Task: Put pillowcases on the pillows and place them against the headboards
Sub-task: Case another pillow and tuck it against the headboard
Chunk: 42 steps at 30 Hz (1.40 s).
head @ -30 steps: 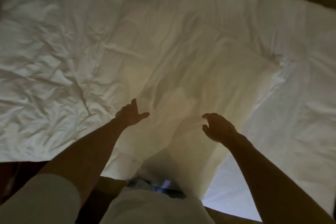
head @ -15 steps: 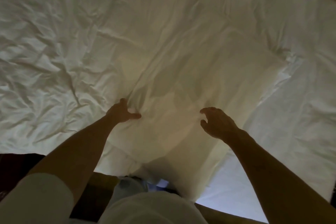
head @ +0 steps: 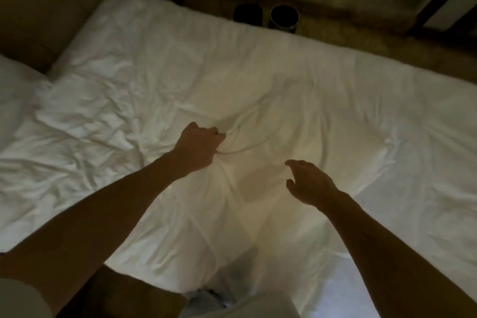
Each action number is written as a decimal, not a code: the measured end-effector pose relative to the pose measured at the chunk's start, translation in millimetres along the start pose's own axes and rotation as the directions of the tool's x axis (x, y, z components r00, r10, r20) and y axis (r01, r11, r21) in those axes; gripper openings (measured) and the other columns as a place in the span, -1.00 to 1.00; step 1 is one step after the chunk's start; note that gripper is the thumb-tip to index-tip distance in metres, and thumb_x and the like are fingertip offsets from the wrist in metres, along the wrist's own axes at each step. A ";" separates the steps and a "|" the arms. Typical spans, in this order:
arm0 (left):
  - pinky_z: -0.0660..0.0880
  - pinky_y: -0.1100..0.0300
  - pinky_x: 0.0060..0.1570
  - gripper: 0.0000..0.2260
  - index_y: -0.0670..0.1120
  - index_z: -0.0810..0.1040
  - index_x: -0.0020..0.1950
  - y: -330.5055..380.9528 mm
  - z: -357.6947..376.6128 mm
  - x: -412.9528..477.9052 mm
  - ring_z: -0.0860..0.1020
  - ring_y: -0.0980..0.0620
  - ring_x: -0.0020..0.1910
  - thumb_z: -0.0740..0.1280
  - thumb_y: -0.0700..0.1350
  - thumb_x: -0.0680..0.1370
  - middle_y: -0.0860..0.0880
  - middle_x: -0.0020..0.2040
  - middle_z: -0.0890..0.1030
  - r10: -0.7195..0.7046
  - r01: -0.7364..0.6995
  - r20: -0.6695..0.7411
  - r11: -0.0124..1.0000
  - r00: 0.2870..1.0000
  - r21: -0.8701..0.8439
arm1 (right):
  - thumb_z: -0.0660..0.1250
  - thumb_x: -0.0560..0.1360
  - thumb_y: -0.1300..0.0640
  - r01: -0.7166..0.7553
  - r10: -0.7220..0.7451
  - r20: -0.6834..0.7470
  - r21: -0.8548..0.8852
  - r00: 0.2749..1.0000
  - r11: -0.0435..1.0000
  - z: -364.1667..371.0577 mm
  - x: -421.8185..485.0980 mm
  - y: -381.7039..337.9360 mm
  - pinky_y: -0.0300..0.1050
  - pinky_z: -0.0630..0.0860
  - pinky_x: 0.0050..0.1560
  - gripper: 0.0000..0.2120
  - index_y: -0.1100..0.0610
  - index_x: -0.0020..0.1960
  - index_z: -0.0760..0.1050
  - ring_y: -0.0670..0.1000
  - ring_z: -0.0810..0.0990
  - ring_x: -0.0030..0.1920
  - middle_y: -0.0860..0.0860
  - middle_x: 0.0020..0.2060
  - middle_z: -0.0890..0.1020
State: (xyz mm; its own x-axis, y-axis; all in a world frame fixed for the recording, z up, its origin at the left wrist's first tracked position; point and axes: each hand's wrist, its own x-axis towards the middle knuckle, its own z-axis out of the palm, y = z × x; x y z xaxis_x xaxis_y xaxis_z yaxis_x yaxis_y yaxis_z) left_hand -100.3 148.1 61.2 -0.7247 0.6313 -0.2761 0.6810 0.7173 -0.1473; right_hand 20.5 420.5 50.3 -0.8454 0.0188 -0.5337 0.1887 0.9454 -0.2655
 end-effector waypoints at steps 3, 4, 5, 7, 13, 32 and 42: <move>0.39 0.06 -0.09 -0.64 -0.03 0.54 0.23 -6.4 -53.6 -15.0 0.61 -0.06 -0.20 0.40 -0.15 0.43 0.00 -0.06 0.59 0.090 -0.075 -0.098 0.987 0.991 0.140 | 0.28 0.54 0.13 0.050 -0.050 -0.170 -0.004 0.984 0.999 -28.0 -11.3 -20.1 0.05 0.50 0.18 -0.39 0.08 0.52 0.14 0.11 0.45 0.32 0.06 0.38 0.44; 0.41 0.05 -0.07 -0.61 -0.04 0.54 0.23 -7.1 -68.0 -22.5 0.60 -0.07 -0.21 0.40 -0.19 0.40 -0.01 -0.06 0.59 0.123 -0.099 -0.126 0.978 0.984 0.184 | 0.30 0.53 0.15 0.077 -0.078 -0.241 -0.014 0.967 0.997 -36.9 -14.6 -26.0 0.05 0.52 0.17 -0.36 0.09 0.53 0.11 0.12 0.43 0.33 0.08 0.39 0.42; 0.43 0.03 -0.04 -0.58 -0.05 0.54 0.22 -8.2 -81.7 -31.8 0.59 -0.07 -0.22 0.40 -0.23 0.37 -0.02 -0.06 0.59 0.162 -0.125 -0.160 0.967 0.974 0.220 | 0.32 0.51 0.15 0.107 -0.112 -0.305 -0.033 0.946 0.994 -45.8 -18.1 -32.4 0.05 0.53 0.18 -0.32 0.11 0.54 0.08 0.13 0.41 0.36 0.09 0.41 0.40; 0.45 0.00 -0.01 -0.55 -0.06 0.55 0.19 -10.4 -105.7 -54.9 0.59 -0.09 -0.25 0.40 -0.29 0.31 -0.04 -0.07 0.59 0.251 -0.181 -0.246 0.944 0.936 0.275 | 0.35 0.49 0.11 0.165 -0.188 -0.413 -0.090 0.891 0.982 -62.8 -25.5 -45.9 0.07 0.48 0.28 -0.24 0.12 0.57 0.03 0.14 0.31 0.45 0.13 0.48 0.31; 0.50 -0.03 -0.03 -0.63 -0.09 0.55 0.13 -27.1 -125.3 -141.7 0.56 -0.11 -0.28 0.11 -0.33 0.44 -0.09 -0.09 0.57 0.332 -0.154 -0.429 0.904 0.840 0.399 | 0.41 0.47 -0.04 0.320 -0.438 -0.471 -0.312 0.766 0.895 -87.2 -48.2 -91.8 0.12 0.16 0.52 -0.13 0.05 0.59 -0.04 0.12 0.10 0.56 0.10 0.56 0.15; 0.42 -0.03 -0.09 -0.56 -0.04 0.55 0.12 -48.9 -35.7 -221.3 0.50 -0.12 -0.20 0.33 -0.34 0.28 -0.08 -0.14 0.52 0.108 -0.011 -0.336 0.960 0.936 0.278 | 0.34 0.52 -0.01 0.271 -0.435 -0.260 -0.488 0.862 0.830 -52.1 -68.7 -162.3 0.14 0.02 0.54 -0.17 0.05 0.60 -0.09 0.13 0.01 0.57 0.10 0.58 0.05; 0.46 -0.02 -0.12 -0.64 -0.08 0.49 0.10 -43.4 -23.7 -244.8 0.49 -0.11 -0.25 0.39 -0.30 0.34 -0.10 -0.15 0.49 0.071 0.027 -0.355 0.964 0.932 0.263 | 0.30 0.50 -0.02 0.375 -0.482 -0.034 -0.583 0.875 0.721 -50.7 -45.8 -210.4 0.02 0.34 0.26 -0.64 0.04 0.26 0.40 0.08 0.57 0.15 0.03 0.12 0.59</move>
State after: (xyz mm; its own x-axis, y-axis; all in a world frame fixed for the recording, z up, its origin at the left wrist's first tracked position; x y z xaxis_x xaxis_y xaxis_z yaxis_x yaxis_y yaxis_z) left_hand 45.1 -30.6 157.7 -0.6648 0.7438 0.0691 0.6648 0.6314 -0.3992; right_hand -5.8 237.2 171.3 -0.8481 -0.4285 -0.3117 -0.4719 0.8783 0.0764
